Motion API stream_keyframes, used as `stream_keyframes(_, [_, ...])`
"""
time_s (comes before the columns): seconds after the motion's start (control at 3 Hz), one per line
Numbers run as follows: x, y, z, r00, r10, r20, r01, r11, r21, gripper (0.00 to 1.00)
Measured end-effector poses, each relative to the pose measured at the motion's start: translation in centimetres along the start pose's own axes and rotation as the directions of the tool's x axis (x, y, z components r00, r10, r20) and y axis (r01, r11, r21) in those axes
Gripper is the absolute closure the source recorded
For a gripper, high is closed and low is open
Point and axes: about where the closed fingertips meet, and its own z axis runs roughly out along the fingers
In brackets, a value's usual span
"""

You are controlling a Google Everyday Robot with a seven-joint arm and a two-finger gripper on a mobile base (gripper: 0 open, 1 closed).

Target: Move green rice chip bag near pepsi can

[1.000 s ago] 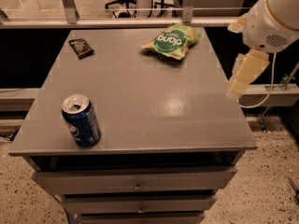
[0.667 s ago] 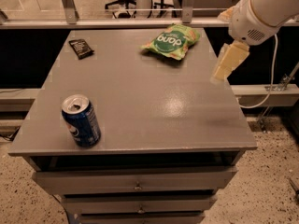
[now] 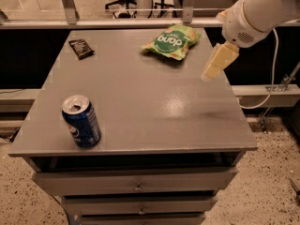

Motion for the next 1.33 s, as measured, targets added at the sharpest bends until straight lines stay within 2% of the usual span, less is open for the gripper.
stream_keyframes(0.33, [-0.9, -2.6, 4.1, 0.993, 0.11, 0.051, -0.113, 0.9918, 0.06, 0.0])
stream_keyframes(0.67, [-2.0, -5.4, 8.8, 0.975, 0.202, 0.089, -0.21, 0.9724, 0.101, 0.0])
stream_keyframes(1.0, [-2.8, -7.9, 14.6, 0.935, 0.33, 0.129, -0.344, 0.9331, 0.105, 0.0])
stream_keyframes(1.33, [-3.8, -8.8, 17.4, 0.911, 0.386, 0.145, -0.401, 0.9113, 0.093, 0.0])
